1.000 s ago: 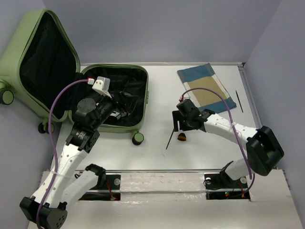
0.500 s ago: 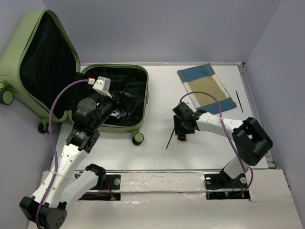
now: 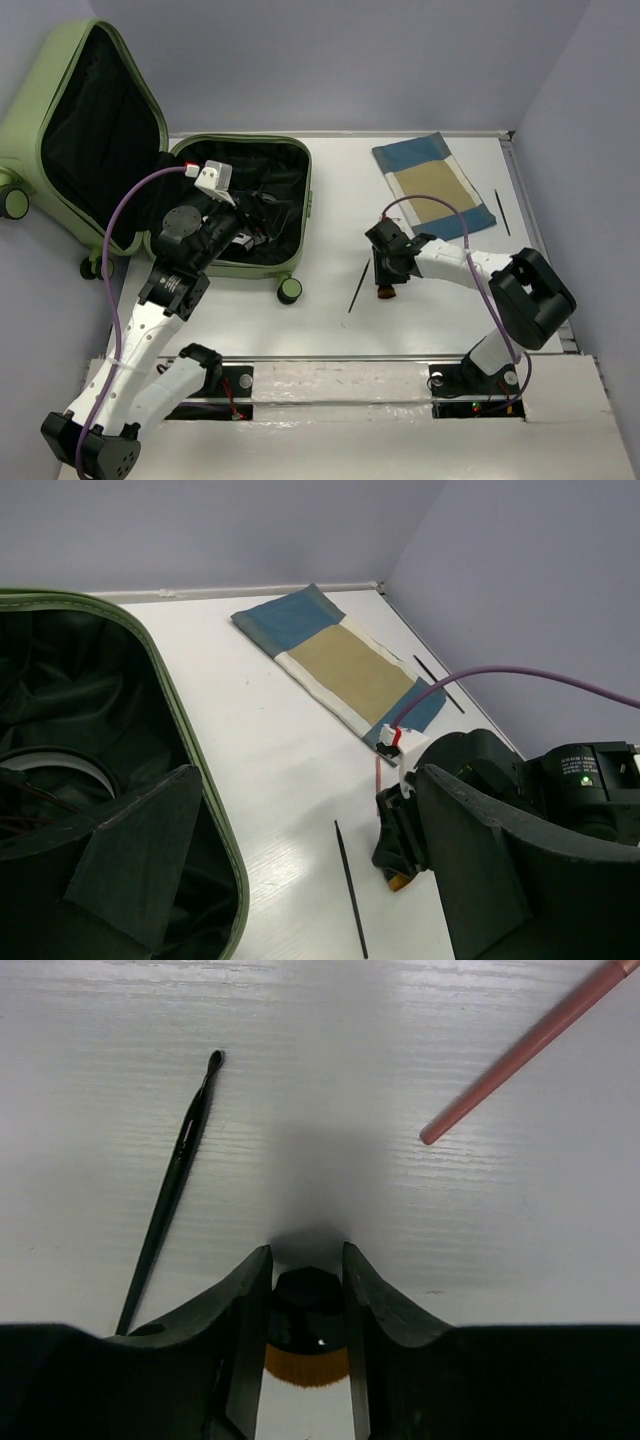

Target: Pack the luggage

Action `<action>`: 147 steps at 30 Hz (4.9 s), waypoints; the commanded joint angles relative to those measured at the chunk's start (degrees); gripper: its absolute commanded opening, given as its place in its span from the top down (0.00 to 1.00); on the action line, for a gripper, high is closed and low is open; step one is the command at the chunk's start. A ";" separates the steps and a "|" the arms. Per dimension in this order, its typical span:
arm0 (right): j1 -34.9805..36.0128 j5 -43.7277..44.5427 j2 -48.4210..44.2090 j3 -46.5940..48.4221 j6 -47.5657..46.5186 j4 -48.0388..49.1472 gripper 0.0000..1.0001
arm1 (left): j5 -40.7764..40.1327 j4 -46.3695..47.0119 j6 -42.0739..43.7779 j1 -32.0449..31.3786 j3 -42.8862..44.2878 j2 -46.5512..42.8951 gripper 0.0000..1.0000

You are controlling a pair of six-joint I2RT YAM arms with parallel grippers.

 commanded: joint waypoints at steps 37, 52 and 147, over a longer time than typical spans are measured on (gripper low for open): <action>0.99 -10.87 -7.62 -1.31 -4.56 0.17 0.12 | 0.90 2.44 0.24 -0.42 0.70 0.05 0.01; 0.99 -7.96 -3.92 -2.97 -3.42 0.09 0.31 | 1.17 2.35 0.33 -0.42 0.79 0.32 0.01; 2.66 0.30 5.95 12.76 -2.01 3.78 0.93 | -3.14 0.24 0.15 0.81 1.23 -1.71 0.01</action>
